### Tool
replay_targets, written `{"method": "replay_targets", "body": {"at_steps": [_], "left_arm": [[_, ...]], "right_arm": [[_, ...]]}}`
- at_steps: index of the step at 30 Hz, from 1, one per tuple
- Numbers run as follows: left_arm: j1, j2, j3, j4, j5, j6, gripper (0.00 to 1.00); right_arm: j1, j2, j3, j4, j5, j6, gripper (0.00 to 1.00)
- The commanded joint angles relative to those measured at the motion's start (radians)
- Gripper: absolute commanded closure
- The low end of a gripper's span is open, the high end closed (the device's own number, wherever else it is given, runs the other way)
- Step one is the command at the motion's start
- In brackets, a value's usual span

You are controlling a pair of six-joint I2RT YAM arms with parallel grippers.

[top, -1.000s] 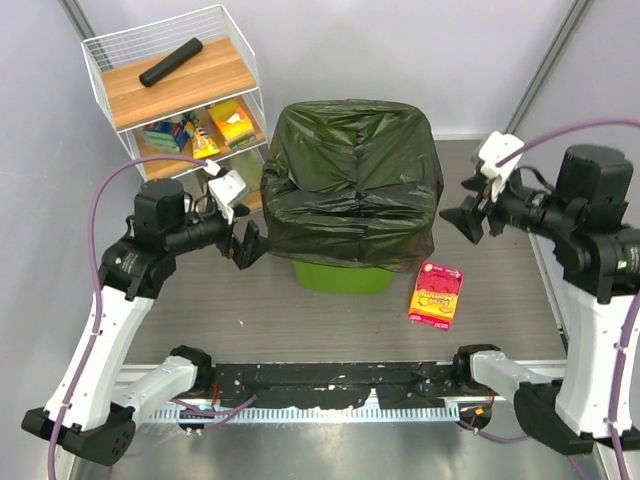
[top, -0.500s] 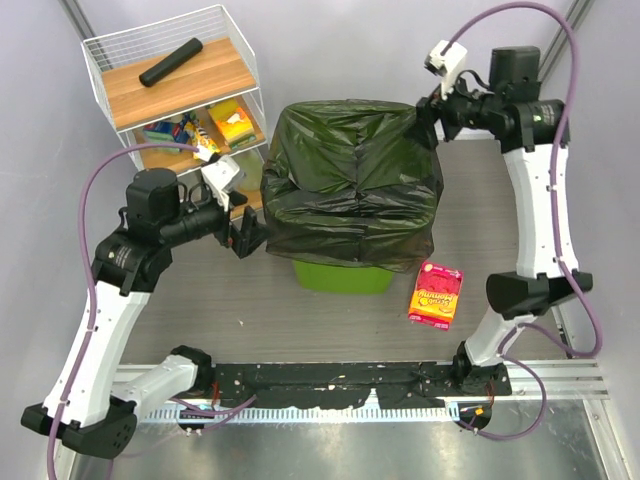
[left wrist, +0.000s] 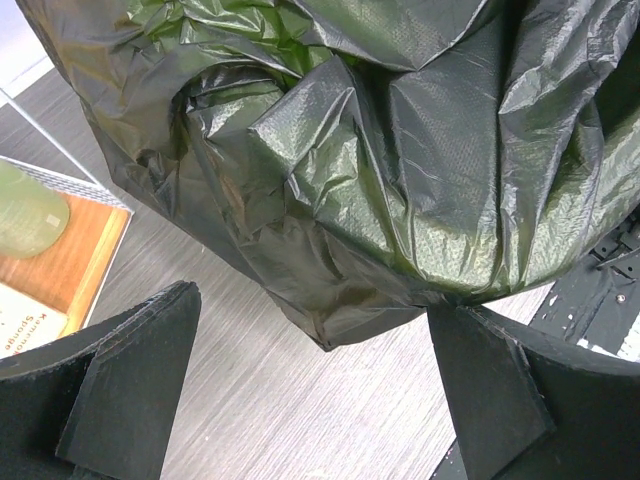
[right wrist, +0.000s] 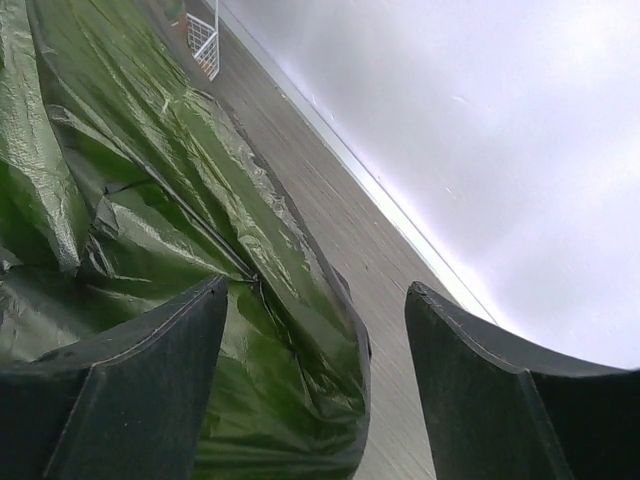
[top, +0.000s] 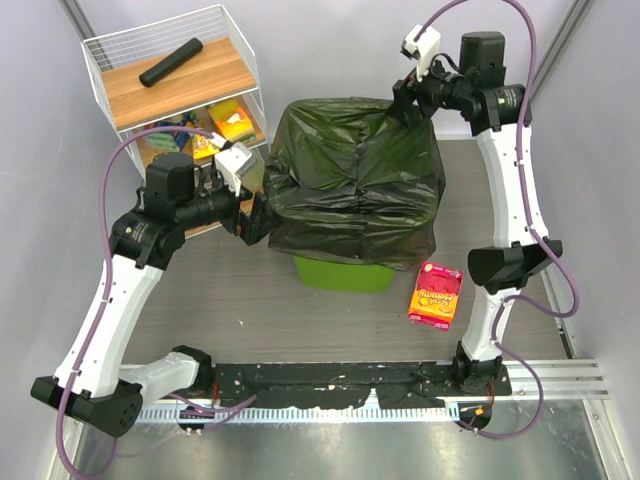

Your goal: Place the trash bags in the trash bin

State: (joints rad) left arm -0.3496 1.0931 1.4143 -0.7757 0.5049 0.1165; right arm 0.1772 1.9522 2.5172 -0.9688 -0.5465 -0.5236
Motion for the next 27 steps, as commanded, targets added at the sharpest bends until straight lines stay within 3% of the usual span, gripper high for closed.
{"method": "replay_targets", "body": {"at_steps": [1,4,9,21,27], "left_arm": [[0.001,0.017,0.055,0.039,0.003,-0.018,0.00],[0.001,0.016,0.058,0.030,0.003,-0.011,0.00],[0.001,0.004,0.064,0.013,0.001,0.006,0.00],[0.001,-0.004,0.092,-0.007,0.004,0.020,0.00],[0.001,-0.009,0.098,-0.016,0.000,0.025,0.00]], "right_arm": [[0.021,0.011,0.035,0.051,-0.012,-0.024,0.25],[0.030,0.024,0.034,0.067,-0.020,-0.013,0.31],[0.036,0.039,0.034,0.087,-0.015,-0.010,0.52],[0.038,0.060,0.032,0.114,0.025,-0.024,0.60],[0.039,0.063,0.032,0.131,0.036,-0.021,0.81]]}}
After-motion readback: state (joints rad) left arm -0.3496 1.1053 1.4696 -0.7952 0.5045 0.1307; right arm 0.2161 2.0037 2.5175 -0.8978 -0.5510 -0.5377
